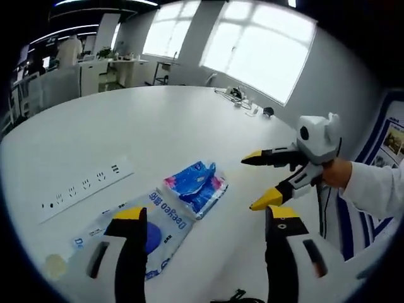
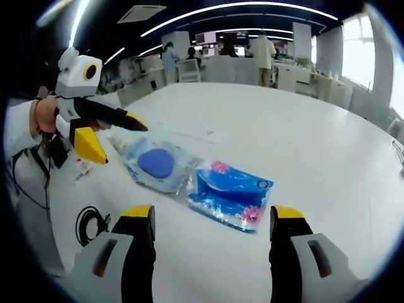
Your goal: Arrange the tabletop items into an orderly group along one side of the table until the central work area is clear of visible clutter.
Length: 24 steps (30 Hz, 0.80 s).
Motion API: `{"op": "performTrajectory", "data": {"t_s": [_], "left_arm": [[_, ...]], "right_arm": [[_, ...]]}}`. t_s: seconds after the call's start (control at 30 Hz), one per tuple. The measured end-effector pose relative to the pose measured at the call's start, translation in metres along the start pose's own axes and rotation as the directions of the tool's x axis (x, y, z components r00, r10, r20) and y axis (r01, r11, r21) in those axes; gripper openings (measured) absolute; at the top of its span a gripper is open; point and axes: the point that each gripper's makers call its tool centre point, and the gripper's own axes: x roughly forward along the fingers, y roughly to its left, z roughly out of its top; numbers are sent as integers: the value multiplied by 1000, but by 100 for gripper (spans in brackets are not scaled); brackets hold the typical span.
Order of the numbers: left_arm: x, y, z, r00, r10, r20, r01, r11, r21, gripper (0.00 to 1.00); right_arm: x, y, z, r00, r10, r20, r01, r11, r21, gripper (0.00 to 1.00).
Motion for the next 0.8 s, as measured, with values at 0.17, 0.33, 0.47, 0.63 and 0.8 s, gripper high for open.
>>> {"op": "performTrajectory", "data": {"t_s": [0.17, 0.33, 0.47, 0.63, 0.8], "left_arm": [[-21, -5, -2, 1000, 3, 18, -3, 1000, 12, 78], [-41, -14, -6, 999, -8, 35, 7, 1000, 25, 79], [-56, -18, -10, 999, -7, 49, 6, 1000, 21, 79], [-80, -20, -22, 998, -1, 57, 0, 1000, 20, 79], [-100, -20, -31, 998, 12, 68, -13, 1000, 8, 79]], "right_arm": [[-3, 20, 4, 1000, 19, 17, -19, 1000, -5, 79], [-8, 43, 5, 999, 39, 22, -39, 999, -13, 80], [-12, 61, 5, 998, 51, 25, -51, 999, -12, 80], [-16, 80, 4, 998, 64, 26, -64, 998, -20, 80], [-20, 98, 1, 997, 76, 19, -75, 997, -28, 80]]}}
